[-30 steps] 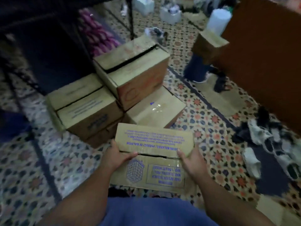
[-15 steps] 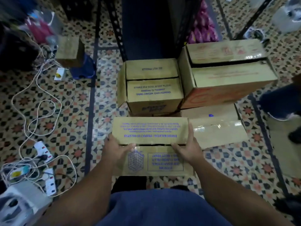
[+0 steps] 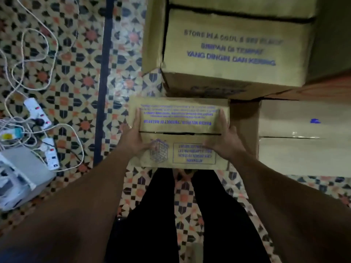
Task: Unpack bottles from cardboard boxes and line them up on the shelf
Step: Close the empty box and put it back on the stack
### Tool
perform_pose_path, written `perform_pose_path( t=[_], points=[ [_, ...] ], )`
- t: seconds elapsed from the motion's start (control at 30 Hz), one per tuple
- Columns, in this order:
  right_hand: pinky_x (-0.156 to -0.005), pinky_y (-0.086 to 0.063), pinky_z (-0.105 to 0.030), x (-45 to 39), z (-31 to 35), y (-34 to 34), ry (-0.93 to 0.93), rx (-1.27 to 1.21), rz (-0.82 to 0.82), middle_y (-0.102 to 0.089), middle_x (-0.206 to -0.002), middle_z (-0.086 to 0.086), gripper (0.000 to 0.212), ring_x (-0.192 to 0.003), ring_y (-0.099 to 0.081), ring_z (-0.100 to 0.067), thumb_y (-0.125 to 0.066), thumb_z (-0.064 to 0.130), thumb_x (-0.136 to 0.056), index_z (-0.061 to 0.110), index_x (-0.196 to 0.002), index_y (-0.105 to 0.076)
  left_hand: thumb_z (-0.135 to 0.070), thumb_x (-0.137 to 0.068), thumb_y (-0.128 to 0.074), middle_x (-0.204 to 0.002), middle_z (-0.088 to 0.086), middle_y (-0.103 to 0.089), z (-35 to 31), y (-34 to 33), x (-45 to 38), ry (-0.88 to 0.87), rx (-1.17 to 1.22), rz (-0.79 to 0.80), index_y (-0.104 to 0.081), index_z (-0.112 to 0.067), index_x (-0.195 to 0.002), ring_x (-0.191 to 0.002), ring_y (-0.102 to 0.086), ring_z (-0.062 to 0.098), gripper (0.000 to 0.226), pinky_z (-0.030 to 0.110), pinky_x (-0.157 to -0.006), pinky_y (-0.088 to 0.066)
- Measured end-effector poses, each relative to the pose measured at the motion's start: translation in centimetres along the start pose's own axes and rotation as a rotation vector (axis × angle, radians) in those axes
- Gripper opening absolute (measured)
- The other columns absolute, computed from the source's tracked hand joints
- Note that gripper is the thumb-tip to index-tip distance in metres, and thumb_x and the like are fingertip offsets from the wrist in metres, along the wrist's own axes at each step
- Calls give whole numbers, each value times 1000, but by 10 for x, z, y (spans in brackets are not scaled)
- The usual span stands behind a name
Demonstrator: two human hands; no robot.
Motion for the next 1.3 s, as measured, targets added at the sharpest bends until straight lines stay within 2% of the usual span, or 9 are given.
perform_pose_path(
  t=[0.1,0.23,0.33,0.43,0.6,0.73,0.87,1.13,1.3],
  points=[
    [-110,-38,-52,-63,-23,-34,29,12,27,-12,-162,-16,134,-145,-31,-44,-88,36,-78,57,-148,24,-28,-72,-93,-163,30,-12,23,-23,-53,50,-34,-40,19,-48,-156,-151,-21,44,142,48,-119,-27],
    [-113,-35,-56,-141,-59,-72,30,-3,31,-5,-163,-19,133,-147,-24,-48,-86,37,-80,65,-139,30,-8,-80,-86,-163,17,-29,42,-59,-126,7,-9,-65,9,-29,-162,-148,-29,34,127,28,-111,-24],
    [-112,-39,-56,-181,-76,-90,27,29,34,-14,-159,-19,127,-143,-31,-49,-83,37,-82,60,-146,24,-12,-78,-87,-152,24,-43,52,-73,-169,12,-58,-78,17,-40,-158,-140,-42,39,134,38,-113,-30],
    [-110,-41,-53,-204,-85,-102,79,138,22,-17,-159,-22,117,-139,-33,-49,-79,48,-83,57,-151,16,-15,-78,-88,-147,26,-36,51,-84,-196,35,-83,-91,18,-55,-152,-133,-46,46,135,49,-109,-41],
    [-123,-19,-56,-212,-77,-104,67,492,8,13,-161,-35,107,-149,1,-56,-70,42,-93,47,-155,17,-12,-88,-78,-143,25,-32,41,-93,-210,53,-96,-131,8,-47,-159,-118,-50,38,117,44,-104,-45],
    [-123,3,-53,-217,-53,-101,266,722,-103,39,-156,-25,105,-146,32,-44,-64,11,-94,41,-156,16,-13,-88,-78,-147,24,-28,31,-94,-216,28,-139,-112,1,-44,-161,-127,-49,43,112,45,-110,-43],
    [-125,-10,-50,-222,-63,-98,236,734,7,31,-164,-15,108,-152,22,-40,-61,-3,-91,42,-158,10,-16,-90,-77,-139,24,-37,12,-108,-221,-19,-208,-18,5,-40,-161,-118,-54,39,111,40,-104,-44],
    [-124,-4,-47,-226,-85,-91,243,748,-26,28,-165,-14,101,-152,18,-42,-61,9,-97,41,-157,14,-18,-92,-74,-145,24,-33,4,-125,-217,-8,-212,-44,11,-43,-160,-125,-52,39,111,43,-105,-45],
    [-124,-12,-49,-220,-92,-92,232,764,-60,28,-164,-18,94,-152,18,-44,-51,9,-101,36,-157,20,-16,-93,-73,-147,24,-32,5,-130,-214,-41,-226,-66,10,-44,-160,-128,-50,40,110,43,-101,-48]
  ],
)
Point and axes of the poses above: each hand's wrist, its own x-axis away from the middle knuckle, its own y-axis out of the back of the hand, z = x × y, the point moved 6 cm from there along -x, towards the middle knuckle
